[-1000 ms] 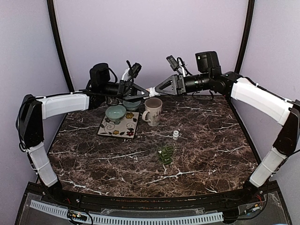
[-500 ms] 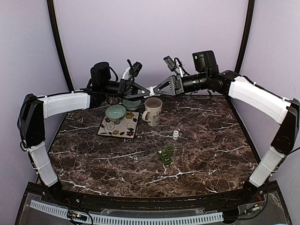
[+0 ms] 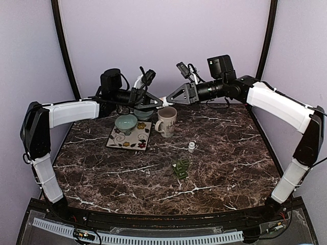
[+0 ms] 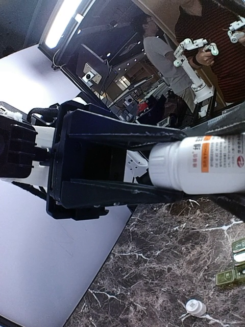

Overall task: Sort the pills into containers
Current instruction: Screw the lid of the pill bottle onto the pill bottle.

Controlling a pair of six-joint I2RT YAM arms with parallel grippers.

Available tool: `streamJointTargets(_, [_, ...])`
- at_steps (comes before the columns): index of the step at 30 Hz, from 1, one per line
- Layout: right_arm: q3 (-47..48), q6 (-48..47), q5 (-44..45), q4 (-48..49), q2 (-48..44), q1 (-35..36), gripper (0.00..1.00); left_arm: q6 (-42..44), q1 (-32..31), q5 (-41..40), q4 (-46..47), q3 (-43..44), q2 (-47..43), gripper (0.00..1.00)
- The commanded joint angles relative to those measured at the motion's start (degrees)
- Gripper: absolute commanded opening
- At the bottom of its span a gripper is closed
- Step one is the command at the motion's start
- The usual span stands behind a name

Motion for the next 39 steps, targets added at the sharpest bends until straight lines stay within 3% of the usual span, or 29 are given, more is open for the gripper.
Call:
streamJointTargets(1, [1.8, 0.9, -0.9, 0.5, 0.5, 0.4, 0.0, 4.0, 0.1, -1.0, -2.5, 2.1, -1.0, 0.0])
streamJointTargets(11, [5.1, 13.2, -3.4, 3.9, 3.8, 0.3, 0.0, 27.4, -1.3, -16.9, -20.6, 4.1, -7.6, 0.0])
streamJointTargets(15, [6.5, 16.7, -3.7, 3.5, 5.3, 0.2, 0.0, 36.7, -3.4, -28.0, -25.1, 4.1, -10.3, 0.0])
streamJointTargets(19, [7.5, 18.7, -3.4, 2.1, 6.4, 0.2, 0.0, 47.7, -9.7, -44.1, -26.5, 2.1, -13.6, 0.0])
streamJointTargets(24, [7.5, 20.2, -3.2, 1.5, 6.9, 0.2, 0.0, 56.6, -14.9, -59.4, -24.4, -1.2, -15.8, 0.0])
streamJointTargets(39, [4.3, 21.2, -2.9, 1.2, 5.5, 0.2, 0.0, 75.2, -22.9, -89.6, -4.5, -12.8, -18.5, 0.0])
